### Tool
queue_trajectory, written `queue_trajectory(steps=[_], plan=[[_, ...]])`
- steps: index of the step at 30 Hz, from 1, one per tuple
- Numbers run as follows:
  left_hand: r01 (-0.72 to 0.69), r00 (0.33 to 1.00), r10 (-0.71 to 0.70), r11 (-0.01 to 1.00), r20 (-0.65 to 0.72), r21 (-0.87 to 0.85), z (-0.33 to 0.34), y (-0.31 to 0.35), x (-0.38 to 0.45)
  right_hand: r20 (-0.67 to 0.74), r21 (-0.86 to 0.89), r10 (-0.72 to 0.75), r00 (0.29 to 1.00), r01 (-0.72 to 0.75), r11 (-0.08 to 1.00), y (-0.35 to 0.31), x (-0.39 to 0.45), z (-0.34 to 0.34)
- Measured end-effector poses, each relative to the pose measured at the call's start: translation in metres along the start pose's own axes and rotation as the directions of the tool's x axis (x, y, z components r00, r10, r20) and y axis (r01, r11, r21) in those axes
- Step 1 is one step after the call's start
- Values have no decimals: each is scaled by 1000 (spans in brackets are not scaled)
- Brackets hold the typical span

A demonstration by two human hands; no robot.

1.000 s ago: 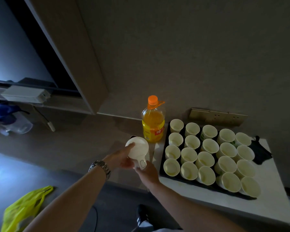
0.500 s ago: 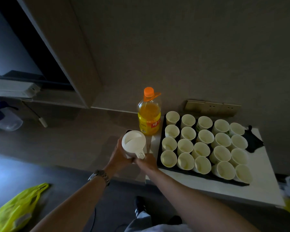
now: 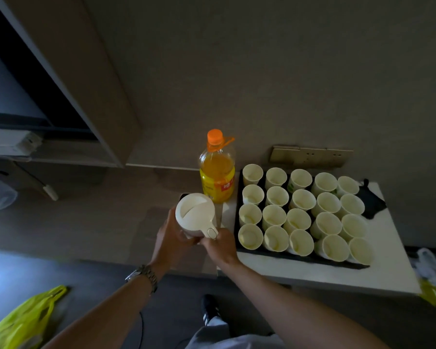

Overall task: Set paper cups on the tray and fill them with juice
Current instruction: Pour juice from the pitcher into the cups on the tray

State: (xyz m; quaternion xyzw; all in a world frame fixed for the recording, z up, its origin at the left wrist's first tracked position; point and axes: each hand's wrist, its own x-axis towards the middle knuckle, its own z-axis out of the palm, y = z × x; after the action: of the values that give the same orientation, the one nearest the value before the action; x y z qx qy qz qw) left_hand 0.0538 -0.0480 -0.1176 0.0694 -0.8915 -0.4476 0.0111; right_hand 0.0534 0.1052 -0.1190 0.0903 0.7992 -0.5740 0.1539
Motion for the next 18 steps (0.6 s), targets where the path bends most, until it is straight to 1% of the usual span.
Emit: queue_trajectory(steps=[4,6,10,15,18], plan=[[-77,992,88,990,-90,117,-1,21,-17,-32,88,-99,995,101,991,-9,-19,-22],[-113,986,128,984,-109,138,6,33,-27,-54,87,-152,987,156,984,-5,-26,-37],[-167,973,189,972,-131,167,25,54,-48,-71,107,-184,980,191,976,5,-45,-73],[-205,962,234,959,-139,197,49,83,-74,-170,66,-294,940,309,949,20,-69,-107],[-227,957,259,951,-135,210,59,96,-88,-190,40,-355,915,369,929,24,-82,-123]])
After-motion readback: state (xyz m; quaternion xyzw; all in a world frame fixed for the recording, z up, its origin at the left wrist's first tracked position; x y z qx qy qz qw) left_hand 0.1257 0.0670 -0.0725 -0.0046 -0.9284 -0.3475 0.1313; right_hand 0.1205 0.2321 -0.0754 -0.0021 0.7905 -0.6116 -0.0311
